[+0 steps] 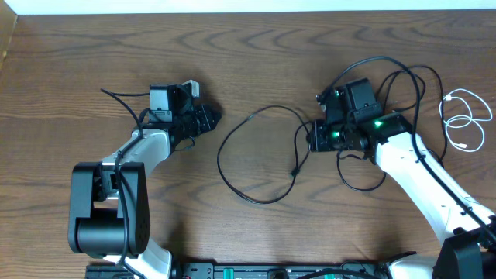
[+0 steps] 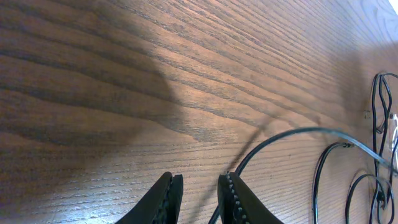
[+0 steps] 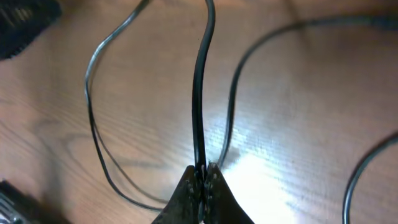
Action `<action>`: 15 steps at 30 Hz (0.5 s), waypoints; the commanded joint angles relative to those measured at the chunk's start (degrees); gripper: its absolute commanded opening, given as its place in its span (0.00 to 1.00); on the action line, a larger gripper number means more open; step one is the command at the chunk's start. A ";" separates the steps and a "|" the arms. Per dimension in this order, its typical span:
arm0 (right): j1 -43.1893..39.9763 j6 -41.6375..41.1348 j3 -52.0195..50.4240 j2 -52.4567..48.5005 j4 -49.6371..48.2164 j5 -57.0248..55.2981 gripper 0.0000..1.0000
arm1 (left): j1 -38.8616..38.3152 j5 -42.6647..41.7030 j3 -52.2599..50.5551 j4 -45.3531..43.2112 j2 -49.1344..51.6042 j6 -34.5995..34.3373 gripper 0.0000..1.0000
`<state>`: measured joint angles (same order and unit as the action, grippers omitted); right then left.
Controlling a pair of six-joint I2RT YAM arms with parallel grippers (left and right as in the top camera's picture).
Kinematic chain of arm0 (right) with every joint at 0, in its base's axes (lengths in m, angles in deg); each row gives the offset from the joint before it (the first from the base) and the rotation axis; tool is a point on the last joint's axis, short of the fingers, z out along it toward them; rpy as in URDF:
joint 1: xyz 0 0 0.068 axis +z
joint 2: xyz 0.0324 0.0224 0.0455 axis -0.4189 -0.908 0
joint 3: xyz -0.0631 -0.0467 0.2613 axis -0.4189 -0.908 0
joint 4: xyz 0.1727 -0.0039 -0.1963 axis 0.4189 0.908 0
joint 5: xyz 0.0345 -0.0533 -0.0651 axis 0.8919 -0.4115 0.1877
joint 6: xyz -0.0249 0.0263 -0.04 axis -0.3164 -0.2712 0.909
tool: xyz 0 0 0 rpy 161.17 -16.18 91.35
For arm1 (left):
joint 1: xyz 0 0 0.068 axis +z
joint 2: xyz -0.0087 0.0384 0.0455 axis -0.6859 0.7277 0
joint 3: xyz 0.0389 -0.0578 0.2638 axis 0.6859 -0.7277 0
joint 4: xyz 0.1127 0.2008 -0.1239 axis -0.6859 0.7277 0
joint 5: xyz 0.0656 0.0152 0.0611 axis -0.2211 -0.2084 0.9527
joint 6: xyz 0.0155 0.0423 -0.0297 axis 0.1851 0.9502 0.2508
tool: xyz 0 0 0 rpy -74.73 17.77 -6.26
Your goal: Untangle cables
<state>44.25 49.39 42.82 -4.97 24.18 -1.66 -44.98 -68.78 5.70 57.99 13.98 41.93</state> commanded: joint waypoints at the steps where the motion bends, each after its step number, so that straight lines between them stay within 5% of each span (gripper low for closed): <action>1: 0.22 -2.75 -0.13 0.81 1.77 -4.85 0.01 | -0.17 -0.76 -0.24 -0.04 -0.33 0.28 0.26; 15: 2.05 -22.18 -1.11 0.15 1.97 -5.46 0.01 | -0.17 -0.76 -0.24 -0.04 -0.33 0.28 0.26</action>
<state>45.28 34.37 42.43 -4.97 26.19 -8.72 -44.98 -68.78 5.70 57.99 13.98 41.93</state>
